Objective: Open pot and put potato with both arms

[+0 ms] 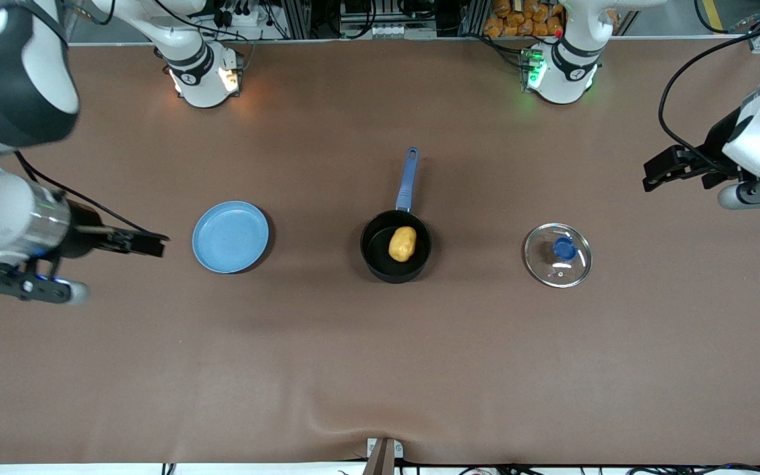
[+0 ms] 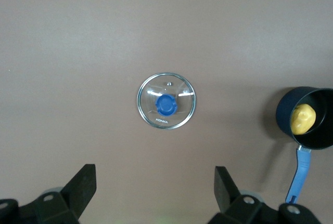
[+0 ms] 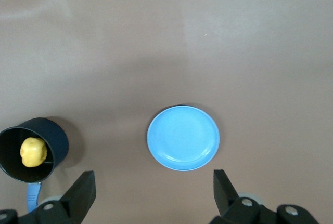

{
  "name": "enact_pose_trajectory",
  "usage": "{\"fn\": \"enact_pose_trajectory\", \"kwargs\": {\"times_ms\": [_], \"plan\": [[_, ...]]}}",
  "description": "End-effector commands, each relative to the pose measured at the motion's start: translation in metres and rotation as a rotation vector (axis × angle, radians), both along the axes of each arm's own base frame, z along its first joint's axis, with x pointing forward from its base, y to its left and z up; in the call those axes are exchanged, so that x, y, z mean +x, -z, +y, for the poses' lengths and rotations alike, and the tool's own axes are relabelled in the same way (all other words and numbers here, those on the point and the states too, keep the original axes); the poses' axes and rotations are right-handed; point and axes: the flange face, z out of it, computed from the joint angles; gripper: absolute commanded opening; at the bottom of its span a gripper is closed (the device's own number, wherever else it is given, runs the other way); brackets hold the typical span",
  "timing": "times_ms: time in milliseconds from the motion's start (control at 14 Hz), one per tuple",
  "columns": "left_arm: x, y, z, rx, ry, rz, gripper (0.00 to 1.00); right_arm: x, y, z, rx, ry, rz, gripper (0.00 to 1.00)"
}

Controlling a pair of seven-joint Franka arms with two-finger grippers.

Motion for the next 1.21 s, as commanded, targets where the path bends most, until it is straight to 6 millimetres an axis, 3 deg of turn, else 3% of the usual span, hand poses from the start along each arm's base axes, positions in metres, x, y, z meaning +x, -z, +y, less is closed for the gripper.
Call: {"fn": "enact_pose_trajectory", "kwargs": {"times_ms": [0,143,286,500,643,857,1143], "plan": [[-0.003,-0.009,0.001,-0.023,-0.031,-0.016,1.0,-0.063,-0.014,-0.02,-0.067,0.002,-0.101,1.0],[-0.003,-0.009,-0.001,-0.023,-0.026,-0.018,1.0,-0.098,-0.013,-0.027,-0.09,0.004,-0.14,1.0],[-0.003,-0.01,0.0,-0.026,-0.038,-0.019,1.0,-0.12,-0.015,-0.046,-0.104,0.001,-0.088,1.0],[-0.003,-0.01,-0.001,-0.026,-0.048,-0.018,1.0,-0.138,-0.031,-0.032,-0.112,-0.027,-0.072,1.0],[-0.003,-0.01,-0.001,-0.027,-0.046,-0.02,1.0,-0.135,-0.031,-0.031,-0.115,-0.024,-0.079,1.0],[-0.003,-0.01,-0.001,-0.026,-0.046,-0.018,1.0,-0.117,-0.053,-0.04,-0.097,-0.015,-0.131,1.0],[-0.003,-0.01,-0.001,-0.028,-0.048,-0.018,1.0,-0.112,-0.05,-0.039,-0.079,-0.012,-0.143,1.0]]}}
